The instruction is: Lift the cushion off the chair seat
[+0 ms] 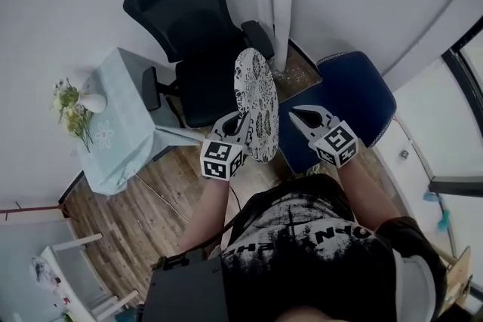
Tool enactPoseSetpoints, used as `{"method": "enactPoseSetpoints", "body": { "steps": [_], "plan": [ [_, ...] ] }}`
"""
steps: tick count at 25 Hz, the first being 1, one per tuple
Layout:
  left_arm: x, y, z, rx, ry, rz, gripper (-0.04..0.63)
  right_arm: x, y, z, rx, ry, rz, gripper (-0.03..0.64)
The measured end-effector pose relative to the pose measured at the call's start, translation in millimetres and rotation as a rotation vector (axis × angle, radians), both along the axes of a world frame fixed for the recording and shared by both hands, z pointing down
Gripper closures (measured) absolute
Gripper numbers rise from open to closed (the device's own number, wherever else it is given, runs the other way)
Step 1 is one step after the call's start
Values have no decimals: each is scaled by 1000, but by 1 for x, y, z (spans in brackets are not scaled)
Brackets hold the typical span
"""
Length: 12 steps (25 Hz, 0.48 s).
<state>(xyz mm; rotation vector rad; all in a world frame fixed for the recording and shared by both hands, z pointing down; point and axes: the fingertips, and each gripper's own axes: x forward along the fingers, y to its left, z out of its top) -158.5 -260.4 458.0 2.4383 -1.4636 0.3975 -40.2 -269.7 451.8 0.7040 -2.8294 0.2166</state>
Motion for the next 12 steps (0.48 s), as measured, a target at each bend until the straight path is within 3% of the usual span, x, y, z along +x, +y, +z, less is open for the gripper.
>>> {"method": "enactPoseSetpoints", "body": {
  "steps": [12],
  "plan": [
    [-27, 30, -22, 45, 19, 6, 571, -5, 28, -18, 42, 29, 19, 600]
  ]
}}
